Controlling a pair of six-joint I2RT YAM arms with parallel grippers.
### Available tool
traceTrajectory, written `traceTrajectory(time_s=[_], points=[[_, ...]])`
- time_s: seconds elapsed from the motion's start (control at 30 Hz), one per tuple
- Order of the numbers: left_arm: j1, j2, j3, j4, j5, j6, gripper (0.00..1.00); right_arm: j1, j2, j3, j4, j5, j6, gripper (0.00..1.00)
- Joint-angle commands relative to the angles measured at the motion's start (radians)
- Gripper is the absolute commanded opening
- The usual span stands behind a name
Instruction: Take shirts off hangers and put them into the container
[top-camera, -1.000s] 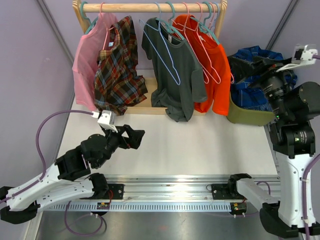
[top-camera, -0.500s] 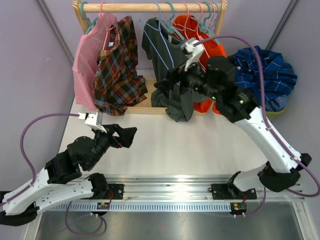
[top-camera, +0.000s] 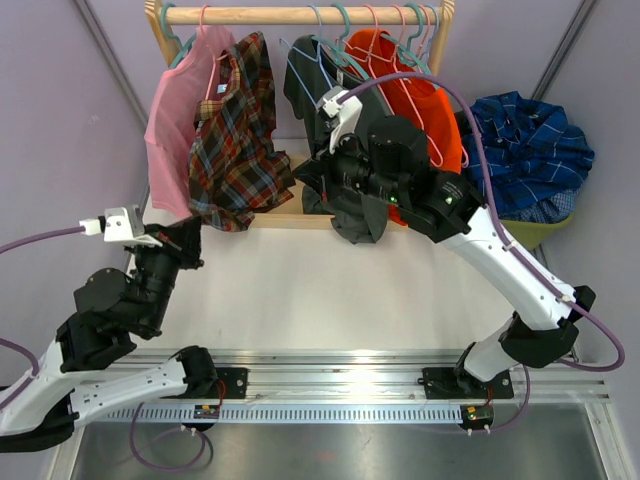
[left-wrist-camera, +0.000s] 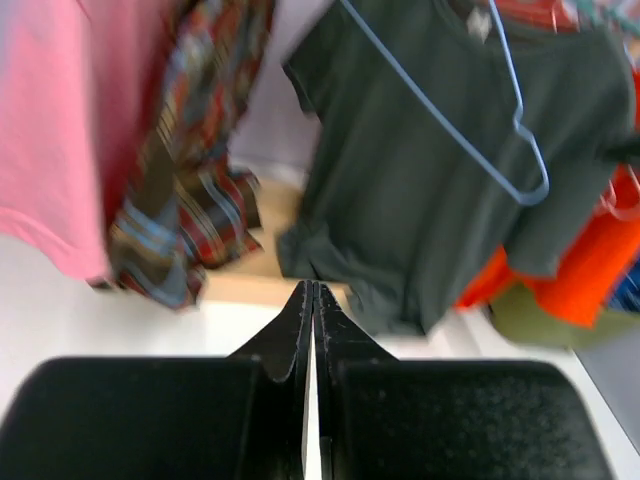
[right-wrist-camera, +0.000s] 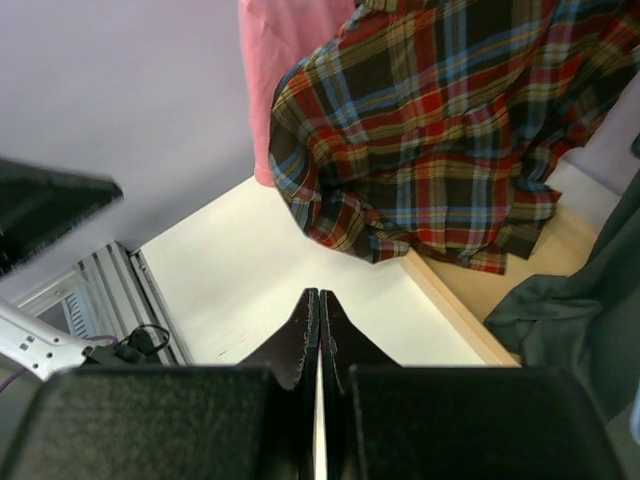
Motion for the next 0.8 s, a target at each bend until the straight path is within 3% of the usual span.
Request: traceTrajectory(time_s=[0.0, 0.03, 0.13, 0.2, 0.23, 0.27, 0.33, 0.37, 0.43, 0.6, 0.77], points=[[0.002, 0.107, 0.068, 0.292, -0.181, 0.249, 0.00, 0.028, 0.019, -0.046, 0.016, 0.013, 0.021, 0.00], [0.001, 0.132, 0.086, 0.350, -0.194, 0.369, 0.00, 0.033, 0.017, -0.058, 0.020, 0.010, 0.026, 0.00], [0.037, 0.254, 0.153, 0.523, -0.219, 0.528, 0.00, 0.039, -0.001, -0.119, 0.046, 0.004, 0.047, 0.00], [0.116, 0.342, 0.221, 0.434, -0.115, 0.471, 0.00, 0.039, -0.026, -0.170, 0.072, 0.001, 0.066, 0.00], [0.247, 0.374, 0.288, 0.306, -0.049, 0.355, 0.00, 0.040, -0.033, -0.185, 0.077, -0.001, 0.073, 0.00], [0.327, 0.432, 0.325, 0.248, 0.107, 0.291, 0.00, 0.040, -0.049, -0.211, 0.085, 0.000, 0.077, 0.00], [0.550, 0.494, 0.374, 0.144, 0.259, 0.169, 0.00, 0.040, -0.066, -0.236, 0.091, 0.000, 0.087, 0.00], [0.602, 0.520, 0.411, 0.131, 0.362, 0.144, 0.00, 0.042, -0.081, -0.259, 0.097, 0.001, 0.087, 0.00], [0.680, 0.590, 0.442, 0.123, 0.410, 0.119, 0.00, 0.042, -0.098, -0.280, 0.098, 0.008, 0.089, 0.00], [0.751, 0.771, 0.601, 0.048, 0.459, 0.113, 0.00, 0.042, -0.141, -0.331, 0.100, 0.028, 0.093, 0.00], [0.782, 0.854, 0.643, 0.016, 0.493, 0.107, 0.00, 0.042, -0.162, -0.366, 0.109, 0.049, 0.093, 0.00]])
